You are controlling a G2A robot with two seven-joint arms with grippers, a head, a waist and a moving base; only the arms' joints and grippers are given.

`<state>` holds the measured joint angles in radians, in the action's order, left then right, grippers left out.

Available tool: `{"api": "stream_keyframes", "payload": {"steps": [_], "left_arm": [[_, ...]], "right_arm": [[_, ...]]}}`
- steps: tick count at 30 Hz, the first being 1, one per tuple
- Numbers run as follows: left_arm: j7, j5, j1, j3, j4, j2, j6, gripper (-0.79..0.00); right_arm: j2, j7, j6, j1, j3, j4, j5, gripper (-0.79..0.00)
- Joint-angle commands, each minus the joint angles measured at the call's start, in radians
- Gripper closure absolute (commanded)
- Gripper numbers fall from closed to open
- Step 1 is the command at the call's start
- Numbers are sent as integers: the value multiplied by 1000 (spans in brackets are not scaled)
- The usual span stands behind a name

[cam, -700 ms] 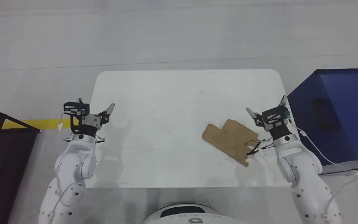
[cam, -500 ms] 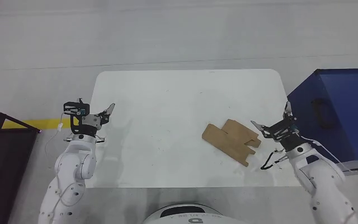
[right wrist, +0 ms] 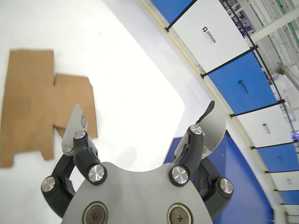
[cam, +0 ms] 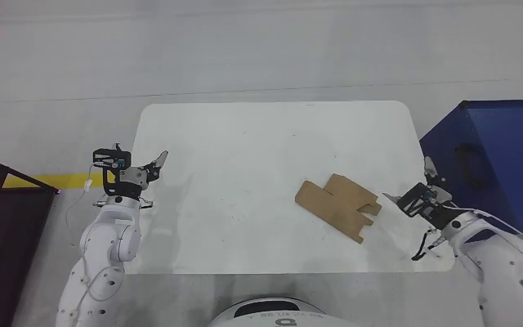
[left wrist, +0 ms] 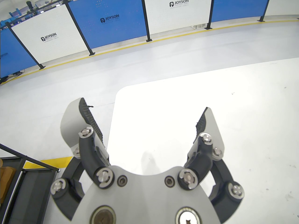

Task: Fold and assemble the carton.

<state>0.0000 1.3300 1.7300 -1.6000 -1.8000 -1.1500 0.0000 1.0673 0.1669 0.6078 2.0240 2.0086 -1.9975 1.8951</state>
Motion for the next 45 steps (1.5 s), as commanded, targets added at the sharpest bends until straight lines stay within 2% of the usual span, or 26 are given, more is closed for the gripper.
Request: {"api": "stream_keyframes", "payload": {"steps": [1,3,5,8,11,14,18,21,30,45], "left_arm": [[0,0,0,0,0,0,0,-785],[0,0,0,0,0,0,0,-785],[0,0,0,0,0,0,0,-785],[0,0,0,0,0,0,0,-785],[0,0,0,0,0,0,0,-785],[0,0,0,0,0,0,0,-785],[0,0,0,0,0,0,0,-785],[0,0,0,0,0,0,0,-785],[0,0,0,0,0,0,0,-785],[0,0,0,0,0,0,0,-785]], "right_arm": [[-10,18,6,16,13,-13,173,-745],[-20,57,7,32,11,-21,300,-622],[-29,111,8,53,0,-28,399,-560],[-41,183,2,78,-32,-27,534,-394],[-50,229,-17,82,-63,-4,638,-354],[-59,261,-26,80,-75,19,704,-336],[-67,292,-17,85,-78,42,759,-348],[-72,315,4,85,-84,53,764,-360],[-75,311,-19,59,-144,90,765,-379],[-81,286,-47,5,-211,124,756,-348]]}}
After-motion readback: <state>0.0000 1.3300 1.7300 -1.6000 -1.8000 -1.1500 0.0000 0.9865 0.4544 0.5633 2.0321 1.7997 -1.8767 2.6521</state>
